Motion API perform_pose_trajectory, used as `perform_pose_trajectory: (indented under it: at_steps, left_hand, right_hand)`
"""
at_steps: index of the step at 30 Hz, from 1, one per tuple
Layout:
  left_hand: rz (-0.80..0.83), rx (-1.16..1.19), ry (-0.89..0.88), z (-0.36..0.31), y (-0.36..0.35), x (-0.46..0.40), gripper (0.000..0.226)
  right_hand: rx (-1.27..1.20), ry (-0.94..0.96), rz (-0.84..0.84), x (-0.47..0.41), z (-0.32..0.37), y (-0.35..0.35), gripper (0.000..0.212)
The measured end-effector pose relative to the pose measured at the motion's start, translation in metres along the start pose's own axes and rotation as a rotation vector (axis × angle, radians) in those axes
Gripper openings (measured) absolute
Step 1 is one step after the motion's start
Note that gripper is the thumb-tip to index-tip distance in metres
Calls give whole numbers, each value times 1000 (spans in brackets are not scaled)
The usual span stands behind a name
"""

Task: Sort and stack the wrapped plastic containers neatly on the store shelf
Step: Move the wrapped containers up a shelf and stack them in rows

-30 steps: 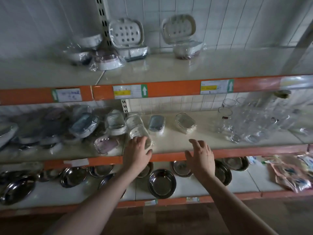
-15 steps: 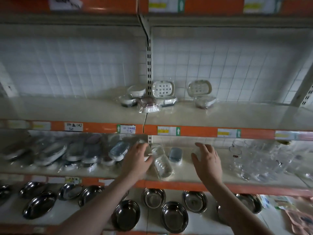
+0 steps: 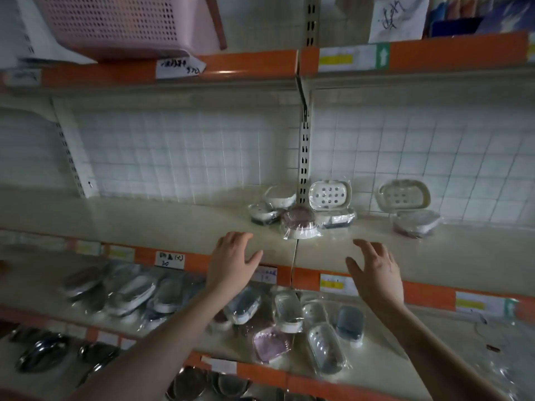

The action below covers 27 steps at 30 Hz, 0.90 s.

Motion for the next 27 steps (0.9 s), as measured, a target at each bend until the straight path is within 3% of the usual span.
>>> perform_pose_trajectory:
  at_steps: [14, 19, 27]
  left_hand:
    - [98, -93, 111, 78, -43, -117, 55]
    - [135, -45, 39, 91, -62, -158, 56]
    - [298, 12, -183, 79, -104, -213, 64]
  right_hand:
    - [28, 58, 157, -115, 48, -110, 47]
    - [65, 8, 193, -122, 59, -136, 51]
    - [109, -58, 117, -121, 61, -146, 42]
Point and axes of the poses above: each hand's wrist, its own x-axis away from the middle knuckle, its own y-axis out of the back of the hand, z = x × y, the point moved 8 cm from there along -x, towards the middle knuckle, and after that the axes turned 8 degrees about x, right-handed, at the moved point
